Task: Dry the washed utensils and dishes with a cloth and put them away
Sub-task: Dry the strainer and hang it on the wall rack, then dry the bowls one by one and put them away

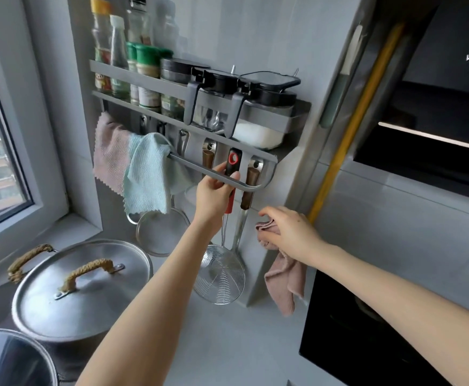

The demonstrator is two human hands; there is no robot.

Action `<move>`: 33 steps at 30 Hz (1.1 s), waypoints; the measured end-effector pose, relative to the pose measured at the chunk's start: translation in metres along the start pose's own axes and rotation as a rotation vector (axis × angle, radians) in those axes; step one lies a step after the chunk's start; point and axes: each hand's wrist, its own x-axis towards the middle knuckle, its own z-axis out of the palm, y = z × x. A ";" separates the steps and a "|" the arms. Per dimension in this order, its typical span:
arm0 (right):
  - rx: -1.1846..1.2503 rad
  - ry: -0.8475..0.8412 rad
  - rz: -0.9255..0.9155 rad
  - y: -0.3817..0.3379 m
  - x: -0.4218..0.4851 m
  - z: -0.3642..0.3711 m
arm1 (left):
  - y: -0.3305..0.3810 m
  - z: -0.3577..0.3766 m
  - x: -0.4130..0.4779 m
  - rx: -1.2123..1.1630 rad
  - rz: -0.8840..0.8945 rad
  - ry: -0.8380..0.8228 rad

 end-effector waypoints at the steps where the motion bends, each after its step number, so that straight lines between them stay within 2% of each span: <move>1: -0.005 0.000 -0.001 -0.001 0.001 0.000 | -0.001 0.001 0.001 -0.025 -0.001 -0.004; 9: -0.033 -0.021 0.020 0.001 0.003 0.004 | -0.002 0.003 0.010 -0.139 -0.016 0.025; 15: -0.030 -0.051 0.032 0.001 0.002 0.004 | -0.008 0.005 0.013 -0.020 -0.011 -0.045; 24: 0.045 -0.029 0.016 -0.001 -0.003 0.002 | -0.003 0.002 0.017 0.184 -0.002 0.020; 28: 0.240 -0.011 -0.035 -0.012 -0.019 -0.004 | 0.002 -0.023 -0.010 0.459 -0.030 0.048; 30: 0.358 -0.006 -0.105 -0.021 -0.033 -0.009 | 0.010 -0.044 -0.045 0.506 -0.082 -0.042; 33: 0.598 -0.063 -0.186 -0.042 -0.048 -0.017 | 0.024 -0.071 -0.114 0.478 -0.256 -0.333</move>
